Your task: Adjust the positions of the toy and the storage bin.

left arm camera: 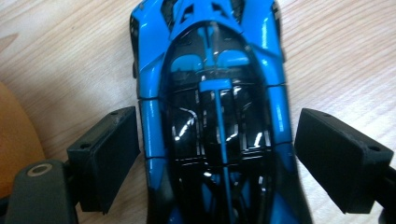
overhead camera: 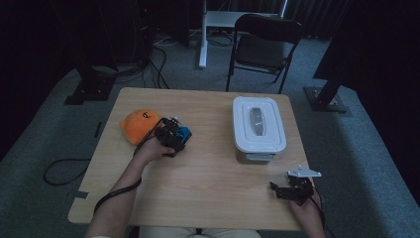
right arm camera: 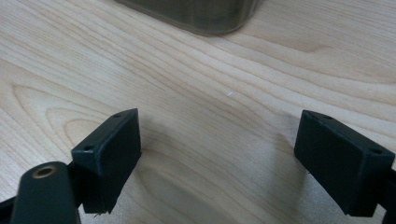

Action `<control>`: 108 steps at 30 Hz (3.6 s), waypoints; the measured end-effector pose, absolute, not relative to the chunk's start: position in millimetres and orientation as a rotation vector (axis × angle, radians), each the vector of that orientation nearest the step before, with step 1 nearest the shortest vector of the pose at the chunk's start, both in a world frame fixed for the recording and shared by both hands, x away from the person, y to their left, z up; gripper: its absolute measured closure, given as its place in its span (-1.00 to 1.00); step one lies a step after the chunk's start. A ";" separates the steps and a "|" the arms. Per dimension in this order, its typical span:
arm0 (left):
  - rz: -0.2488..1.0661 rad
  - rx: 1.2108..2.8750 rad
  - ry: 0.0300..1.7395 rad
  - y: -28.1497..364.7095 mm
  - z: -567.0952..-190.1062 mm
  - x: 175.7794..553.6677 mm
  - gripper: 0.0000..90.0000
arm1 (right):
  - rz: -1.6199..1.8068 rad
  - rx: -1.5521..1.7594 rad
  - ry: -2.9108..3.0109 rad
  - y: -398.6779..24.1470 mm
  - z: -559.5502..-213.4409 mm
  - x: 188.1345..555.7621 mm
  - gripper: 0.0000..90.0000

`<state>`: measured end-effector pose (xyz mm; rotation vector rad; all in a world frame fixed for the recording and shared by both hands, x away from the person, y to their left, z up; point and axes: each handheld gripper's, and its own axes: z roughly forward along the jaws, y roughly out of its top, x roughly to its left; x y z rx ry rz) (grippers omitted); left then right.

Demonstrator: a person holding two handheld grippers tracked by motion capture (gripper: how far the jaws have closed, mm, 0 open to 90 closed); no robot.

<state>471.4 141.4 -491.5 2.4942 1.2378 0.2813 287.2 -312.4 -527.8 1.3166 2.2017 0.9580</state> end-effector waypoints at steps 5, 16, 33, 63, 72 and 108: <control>0.265 2.486 1.261 143.9 -493.6 472.1 -0.56 | 0.958 1.317 2.202 -312.4 -527.9 287.2 -0.69; 0.253 2.519 1.228 143.1 -490.6 470.6 -0.43 | 0.958 1.319 2.199 -312.5 -527.8 287.2 -0.68; 0.245 2.466 1.145 159.0 -475.8 443.2 -0.37 | 0.956 1.322 2.196 -312.6 -527.8 287.3 -0.68; 0.248 2.514 0.682 205.6 -475.2 334.1 -0.37 | 0.951 1.337 2.185 -313.0 -527.8 287.6 -0.68; 0.238 2.586 0.602 203.4 -483.0 308.3 -0.37 | 0.949 1.342 2.181 -313.1 -527.8 287.6 -0.68; 0.094 2.536 0.663 213.4 -487.4 301.2 -0.74 | 0.948 1.346 2.176 -313.2 -527.8 287.6 -0.68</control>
